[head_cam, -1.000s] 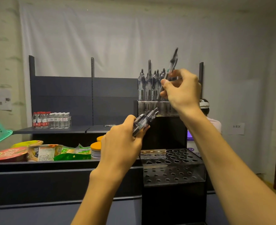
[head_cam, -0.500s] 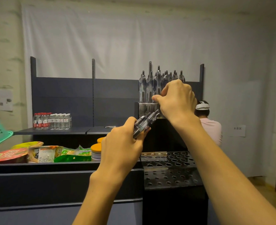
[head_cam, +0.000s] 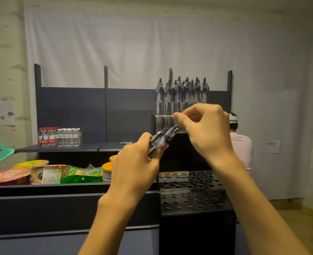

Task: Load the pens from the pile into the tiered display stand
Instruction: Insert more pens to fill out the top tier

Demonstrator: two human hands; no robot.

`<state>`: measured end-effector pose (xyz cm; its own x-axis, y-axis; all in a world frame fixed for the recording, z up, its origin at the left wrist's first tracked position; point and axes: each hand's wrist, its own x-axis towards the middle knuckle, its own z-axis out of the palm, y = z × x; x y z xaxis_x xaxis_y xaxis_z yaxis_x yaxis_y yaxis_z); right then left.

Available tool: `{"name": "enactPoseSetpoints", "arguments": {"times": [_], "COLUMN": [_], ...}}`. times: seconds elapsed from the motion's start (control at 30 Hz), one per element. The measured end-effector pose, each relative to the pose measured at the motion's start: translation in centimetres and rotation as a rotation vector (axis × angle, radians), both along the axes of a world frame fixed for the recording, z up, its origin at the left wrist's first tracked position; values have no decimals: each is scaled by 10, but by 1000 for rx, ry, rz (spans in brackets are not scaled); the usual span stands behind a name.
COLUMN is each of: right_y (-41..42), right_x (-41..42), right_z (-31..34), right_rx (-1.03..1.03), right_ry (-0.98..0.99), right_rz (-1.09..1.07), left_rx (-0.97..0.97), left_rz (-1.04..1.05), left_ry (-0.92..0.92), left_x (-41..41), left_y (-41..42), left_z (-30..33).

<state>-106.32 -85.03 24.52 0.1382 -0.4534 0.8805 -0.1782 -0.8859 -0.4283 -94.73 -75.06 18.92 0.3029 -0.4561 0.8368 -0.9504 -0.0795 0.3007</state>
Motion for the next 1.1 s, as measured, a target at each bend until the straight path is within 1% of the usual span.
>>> {"name": "enactPoseSetpoints", "arguments": {"times": [0.07, 0.17, 0.23, 0.33, 0.4, 0.47, 0.53, 0.87, 1.0, 1.1], "right_y": [1, 1, 2, 4, 4, 6, 7, 7, 6, 6], "right_x": [-6, -11, -15, -16, -15, -13, -12, -13, -13, -13], "right_z": [-13, -26, -30, -36, -39, -40, -41, -44, -45, -46], "right_rx": [56, 131, 222, 345, 394, 422, 433, 450, 451, 456], "right_ry": [3, -27, -39, 1, 69, 150, 191, 142, 143, 108], "right_rz": [119, 224, 330, 468, 529, 566, 593, 690, 702, 735], "left_rx": [6, 11, 14, 14, 16, 21, 14, -45, -16, 7], "left_rz": [9, 14, 25, 37, 30, 18, 11, -49, -62, -84], "left_ry": [-4, -14, -12, -7, -15, -26, -33, -75, -68, -48], "left_x": [0, 0, -1, -2, -3, -3, -3, -3, -2, -4], "left_y": [-1, -4, -5, -5, -6, -7, -7, -7, -5, -5], "left_z": [-1, -3, -3, -4, -4, -5, -5, -5, -4, -3]}}
